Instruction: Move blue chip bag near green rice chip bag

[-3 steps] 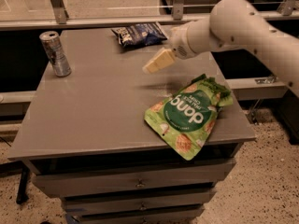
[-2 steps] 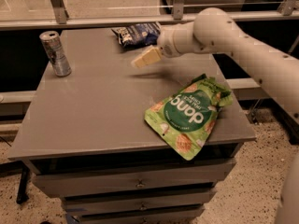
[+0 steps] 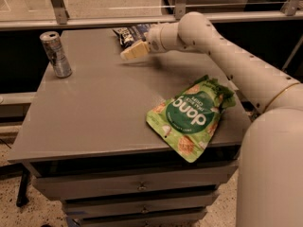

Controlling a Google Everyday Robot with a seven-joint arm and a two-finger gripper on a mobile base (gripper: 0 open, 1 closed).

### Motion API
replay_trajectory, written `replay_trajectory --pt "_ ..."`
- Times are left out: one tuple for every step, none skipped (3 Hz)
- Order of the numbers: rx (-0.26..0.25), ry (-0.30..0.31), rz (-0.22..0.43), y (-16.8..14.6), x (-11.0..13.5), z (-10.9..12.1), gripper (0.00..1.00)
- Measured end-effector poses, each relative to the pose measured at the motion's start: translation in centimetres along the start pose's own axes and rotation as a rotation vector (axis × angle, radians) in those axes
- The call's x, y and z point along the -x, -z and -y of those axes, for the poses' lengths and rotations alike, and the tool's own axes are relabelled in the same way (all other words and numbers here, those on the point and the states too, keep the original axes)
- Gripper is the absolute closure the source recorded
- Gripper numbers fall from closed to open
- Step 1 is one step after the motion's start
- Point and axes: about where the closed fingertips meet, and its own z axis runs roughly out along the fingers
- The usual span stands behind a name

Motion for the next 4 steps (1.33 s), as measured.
replay_trajectory --pt "-0.013 0.009 0.012 -1.6 0.55 1.21 0.04" --pt "-0.007 0.056 0.009 -2.53 0.78 1.06 0.22" --pt "-0.002 0.096 0.006 -2.55 1.0 0.85 0.44" --pt "-0.002 0.138 0.006 -1.57 1.48 0.69 0.68"
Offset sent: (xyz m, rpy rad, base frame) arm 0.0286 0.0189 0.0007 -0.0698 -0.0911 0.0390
